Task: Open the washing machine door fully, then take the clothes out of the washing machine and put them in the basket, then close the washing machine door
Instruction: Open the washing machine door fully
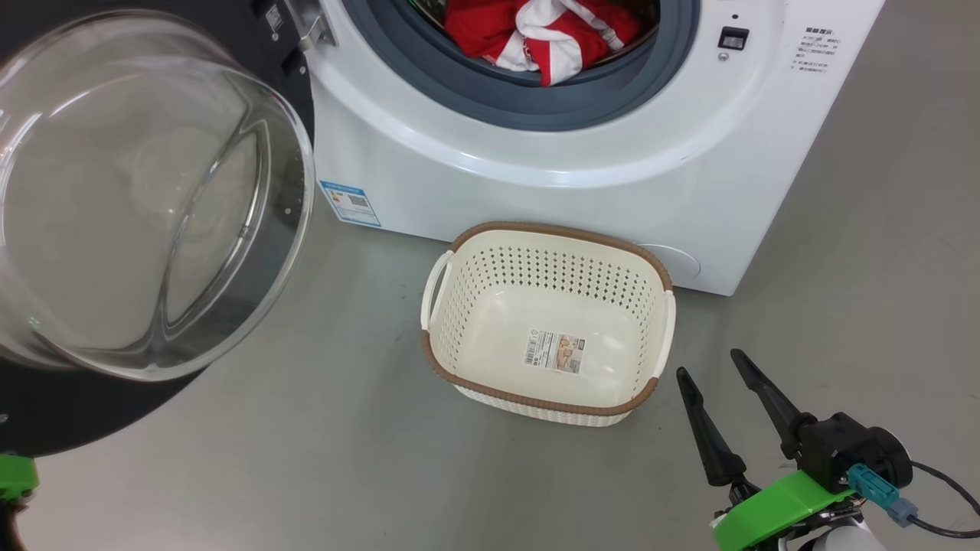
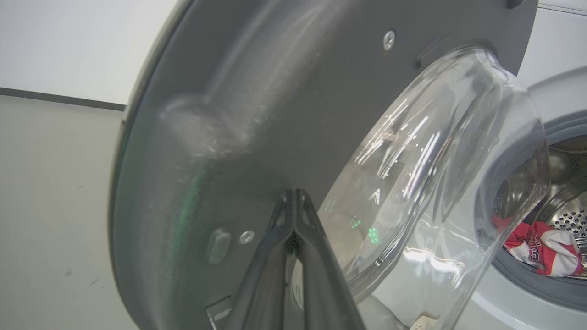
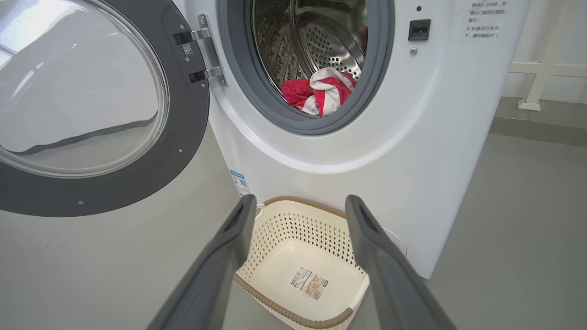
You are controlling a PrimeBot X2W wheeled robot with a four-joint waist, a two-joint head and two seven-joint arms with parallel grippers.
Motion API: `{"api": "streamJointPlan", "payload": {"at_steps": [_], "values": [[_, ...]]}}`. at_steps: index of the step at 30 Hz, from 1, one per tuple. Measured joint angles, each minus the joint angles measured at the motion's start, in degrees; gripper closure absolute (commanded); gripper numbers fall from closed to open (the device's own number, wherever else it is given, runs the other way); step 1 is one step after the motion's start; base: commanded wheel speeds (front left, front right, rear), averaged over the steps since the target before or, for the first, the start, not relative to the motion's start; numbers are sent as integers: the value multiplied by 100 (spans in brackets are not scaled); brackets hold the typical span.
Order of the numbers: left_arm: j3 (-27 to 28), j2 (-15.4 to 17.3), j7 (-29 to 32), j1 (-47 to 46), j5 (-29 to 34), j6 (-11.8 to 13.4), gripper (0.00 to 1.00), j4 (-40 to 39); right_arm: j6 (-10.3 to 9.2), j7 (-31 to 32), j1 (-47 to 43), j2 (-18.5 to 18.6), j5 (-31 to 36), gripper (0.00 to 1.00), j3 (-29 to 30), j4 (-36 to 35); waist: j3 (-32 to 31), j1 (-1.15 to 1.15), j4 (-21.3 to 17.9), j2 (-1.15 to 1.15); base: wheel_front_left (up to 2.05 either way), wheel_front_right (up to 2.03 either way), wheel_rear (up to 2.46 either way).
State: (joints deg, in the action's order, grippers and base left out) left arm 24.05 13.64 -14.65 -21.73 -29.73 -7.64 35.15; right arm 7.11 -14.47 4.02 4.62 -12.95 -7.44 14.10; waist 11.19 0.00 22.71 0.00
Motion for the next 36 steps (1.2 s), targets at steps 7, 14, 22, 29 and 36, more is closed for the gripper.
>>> {"api": "streamJointPlan", "payload": {"at_steps": [7, 14, 22, 29, 36], "values": [[32, -22, 0, 0, 0, 1, 100, 27, 0, 0, 0, -2, -7, 0, -1, -1, -82, 0, -29, 0, 0, 0, 0], [-214, -114, 0, 269, -9, 5, 100, -341, 0, 0, -9, -21, -97, 0, 54, -5, -255, 0, -40, 0, 0, 0, 0], [-475, -349, 0, 835, -49, 7, 100, -818, 0, -1, -78, -56, -177, 0, 121, -26, -491, 0, -61, 0, 0, 0, 0], [-802, -522, 0, 1380, -8, 7, 76, -1237, 0, -14, -236, -83, -245, 0, 219, -83, -613, 0, -216, 0, 0, 0, 0], [-1329, -534, 0, 1749, 167, 7, 0, -1647, 0, -15, -287, -115, -313, 0, 355, -170, -639, 0, -481, 0, 0, 0, 0]]}}
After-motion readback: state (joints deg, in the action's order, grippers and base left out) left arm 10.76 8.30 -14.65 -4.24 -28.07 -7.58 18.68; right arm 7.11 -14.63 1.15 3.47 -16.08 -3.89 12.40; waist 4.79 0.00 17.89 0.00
